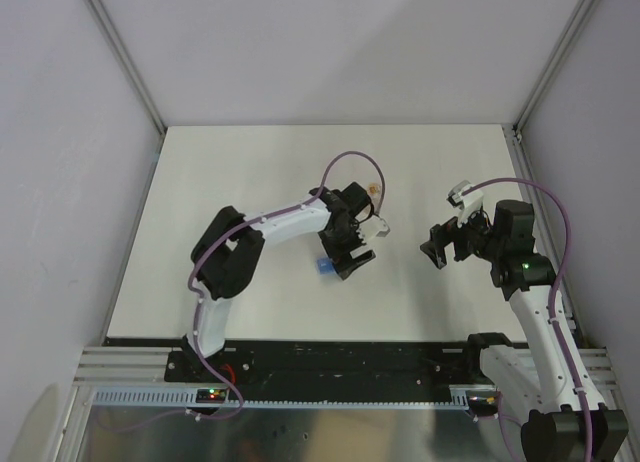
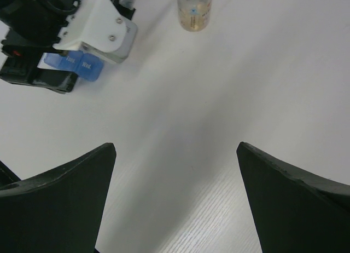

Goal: Sort the pills into containers

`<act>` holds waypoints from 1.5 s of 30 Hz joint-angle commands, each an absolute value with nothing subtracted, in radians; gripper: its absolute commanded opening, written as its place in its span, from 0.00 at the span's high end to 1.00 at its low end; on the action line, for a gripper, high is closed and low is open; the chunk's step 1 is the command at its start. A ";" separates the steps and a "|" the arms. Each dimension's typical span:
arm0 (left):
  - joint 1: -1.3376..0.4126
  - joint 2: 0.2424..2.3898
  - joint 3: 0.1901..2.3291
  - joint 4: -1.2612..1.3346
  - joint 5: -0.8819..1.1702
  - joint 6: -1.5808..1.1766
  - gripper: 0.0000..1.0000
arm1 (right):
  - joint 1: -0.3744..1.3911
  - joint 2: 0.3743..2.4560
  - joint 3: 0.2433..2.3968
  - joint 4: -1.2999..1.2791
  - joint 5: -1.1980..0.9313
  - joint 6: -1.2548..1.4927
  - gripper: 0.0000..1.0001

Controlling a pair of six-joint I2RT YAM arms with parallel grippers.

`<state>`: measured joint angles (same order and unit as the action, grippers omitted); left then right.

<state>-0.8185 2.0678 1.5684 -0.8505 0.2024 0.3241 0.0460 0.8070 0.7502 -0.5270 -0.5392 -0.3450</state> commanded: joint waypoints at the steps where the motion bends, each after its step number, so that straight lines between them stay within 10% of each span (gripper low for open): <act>1: -0.788 1.924 1.483 -0.805 0.192 0.385 0.00 | 0.042 0.798 0.764 -0.524 -0.553 -0.352 0.00; 23: -0.699 1.849 1.268 -0.625 0.296 0.488 0.11 | 0.041 0.796 0.764 -0.525 -0.561 -0.354 0.00; 45: -0.756 1.779 1.151 -0.520 0.257 0.434 0.46 | 0.037 0.787 0.764 -0.531 -0.575 -0.351 0.00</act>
<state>-0.7517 1.8442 1.1763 -0.5468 0.2619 0.4438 0.0425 0.8040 0.7502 -0.5308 -0.5526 -0.3450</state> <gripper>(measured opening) 0.590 0.994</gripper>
